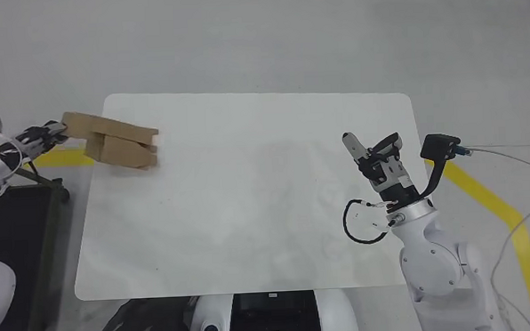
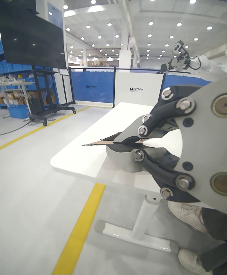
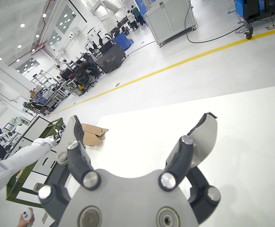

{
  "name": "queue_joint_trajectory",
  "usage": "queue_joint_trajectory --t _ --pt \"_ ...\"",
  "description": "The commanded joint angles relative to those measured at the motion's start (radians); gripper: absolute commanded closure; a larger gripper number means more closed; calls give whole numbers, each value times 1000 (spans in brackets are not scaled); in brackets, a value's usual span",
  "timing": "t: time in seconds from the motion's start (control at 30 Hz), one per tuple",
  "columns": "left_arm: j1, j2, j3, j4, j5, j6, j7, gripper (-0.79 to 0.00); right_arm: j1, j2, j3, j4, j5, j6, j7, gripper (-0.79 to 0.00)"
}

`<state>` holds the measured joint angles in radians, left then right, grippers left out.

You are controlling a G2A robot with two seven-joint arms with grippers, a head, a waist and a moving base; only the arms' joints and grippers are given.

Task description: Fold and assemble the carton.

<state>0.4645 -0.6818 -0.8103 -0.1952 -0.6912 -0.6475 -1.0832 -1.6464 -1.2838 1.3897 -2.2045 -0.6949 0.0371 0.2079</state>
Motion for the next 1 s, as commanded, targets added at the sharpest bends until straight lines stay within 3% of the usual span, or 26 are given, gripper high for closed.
queue_joint_trajectory --t 0.0,0.17,0.47,0.97 --pt "-2 4 -24 -16 -43 -10 -57 0 0 0 0 0 0 0 0 -785" --pt "-6 15 -52 -101 -58 -5 -84 0 0 0 0 0 0 0 0 -785" --pt "23 31 -84 -351 -64 26 -115 0 0 0 0 0 0 0 0 -785" --pt "25 -19 -55 -625 -111 111 -200 0 0 0 0 0 0 0 0 -785"
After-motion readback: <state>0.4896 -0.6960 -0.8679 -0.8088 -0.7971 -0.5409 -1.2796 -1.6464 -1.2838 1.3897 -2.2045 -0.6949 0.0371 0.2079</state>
